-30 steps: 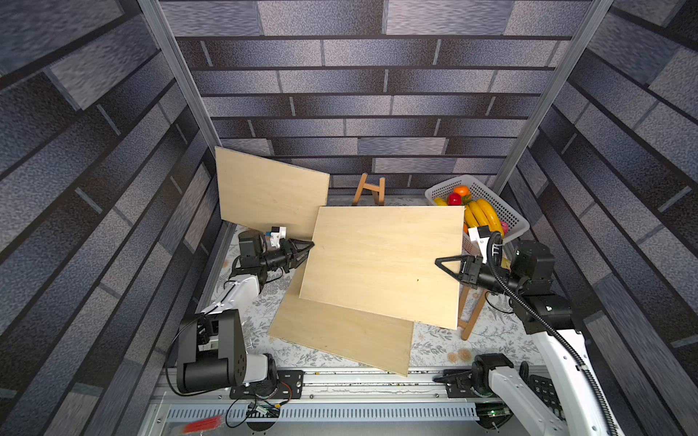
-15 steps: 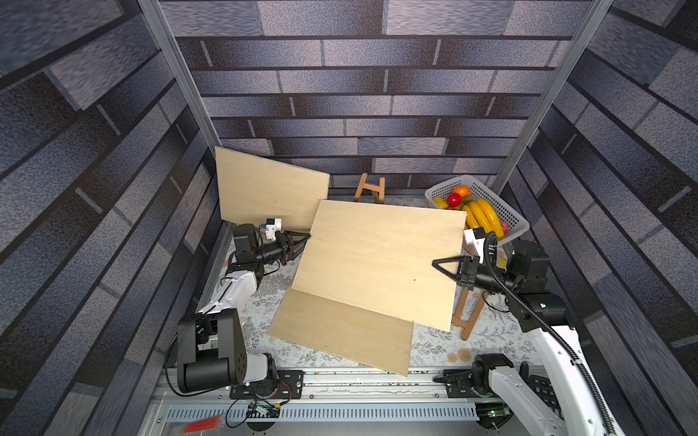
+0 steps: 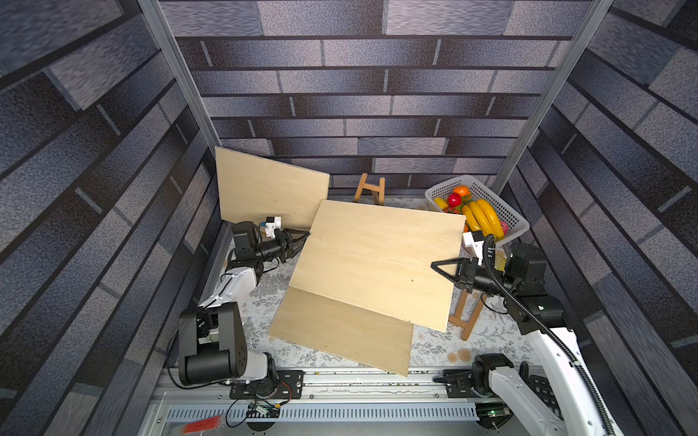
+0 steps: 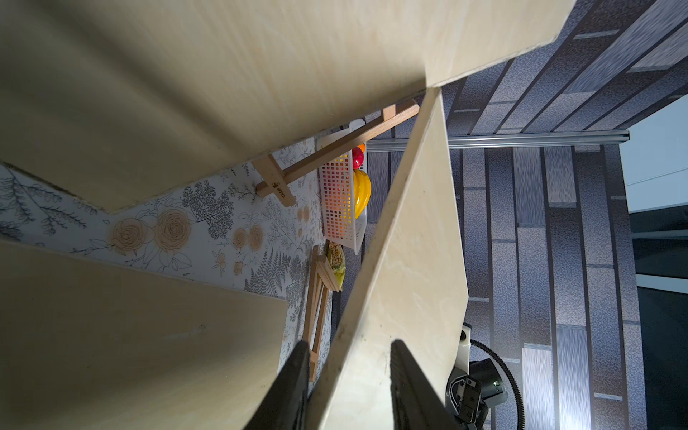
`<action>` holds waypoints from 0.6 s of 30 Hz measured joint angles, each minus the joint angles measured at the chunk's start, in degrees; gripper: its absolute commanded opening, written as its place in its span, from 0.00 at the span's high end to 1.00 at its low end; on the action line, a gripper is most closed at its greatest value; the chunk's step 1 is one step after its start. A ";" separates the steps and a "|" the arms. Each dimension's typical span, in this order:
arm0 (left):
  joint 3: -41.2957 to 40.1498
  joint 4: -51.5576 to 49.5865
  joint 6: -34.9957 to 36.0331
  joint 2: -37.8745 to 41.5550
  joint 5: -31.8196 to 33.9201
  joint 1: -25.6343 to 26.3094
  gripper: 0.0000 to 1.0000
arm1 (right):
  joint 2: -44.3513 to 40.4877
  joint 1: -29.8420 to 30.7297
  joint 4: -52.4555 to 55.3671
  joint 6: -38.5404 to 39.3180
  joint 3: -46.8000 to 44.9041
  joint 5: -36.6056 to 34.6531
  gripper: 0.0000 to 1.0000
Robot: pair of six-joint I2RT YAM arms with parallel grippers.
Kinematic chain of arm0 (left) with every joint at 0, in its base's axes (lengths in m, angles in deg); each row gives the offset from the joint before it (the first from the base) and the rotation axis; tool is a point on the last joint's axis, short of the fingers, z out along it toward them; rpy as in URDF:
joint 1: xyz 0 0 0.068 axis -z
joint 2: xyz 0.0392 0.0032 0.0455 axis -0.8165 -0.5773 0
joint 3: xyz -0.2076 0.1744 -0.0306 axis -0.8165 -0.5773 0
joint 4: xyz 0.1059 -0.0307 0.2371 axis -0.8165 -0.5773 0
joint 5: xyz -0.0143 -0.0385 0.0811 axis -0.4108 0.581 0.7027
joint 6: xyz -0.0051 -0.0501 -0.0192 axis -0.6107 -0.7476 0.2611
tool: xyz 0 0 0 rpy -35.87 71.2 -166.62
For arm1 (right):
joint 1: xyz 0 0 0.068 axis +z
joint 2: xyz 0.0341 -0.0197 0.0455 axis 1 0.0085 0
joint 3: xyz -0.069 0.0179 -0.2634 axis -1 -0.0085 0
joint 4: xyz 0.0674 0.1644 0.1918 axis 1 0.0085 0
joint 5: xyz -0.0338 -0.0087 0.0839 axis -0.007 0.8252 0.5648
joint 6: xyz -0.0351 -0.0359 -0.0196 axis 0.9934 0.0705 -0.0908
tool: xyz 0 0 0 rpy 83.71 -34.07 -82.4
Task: Assemble the easel
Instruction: Pick up the drawing board, then place the drawing board on the easel.
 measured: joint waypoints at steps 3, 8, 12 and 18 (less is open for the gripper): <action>0.04 0.81 -0.63 0.00 -0.92 -0.39 0.53 | -0.85 0.37 -1.95 -2.54 -1.16 -0.26 1.00; 0.11 2.12 -1.44 0.02 -1.90 -1.11 0.42 | -0.96 0.55 -5.84 -8.04 -3.23 -0.33 1.00; 0.11 3.17 -1.84 0.13 -2.51 -1.64 0.39 | -0.96 -0.13 -11.17 -13.79 -5.81 -0.33 1.00; 0.09 3.80 -2.49 0.79 -3.82 -1.66 0.34 | -1.09 -2.69 -10.32 -15.10 -4.94 0.15 1.00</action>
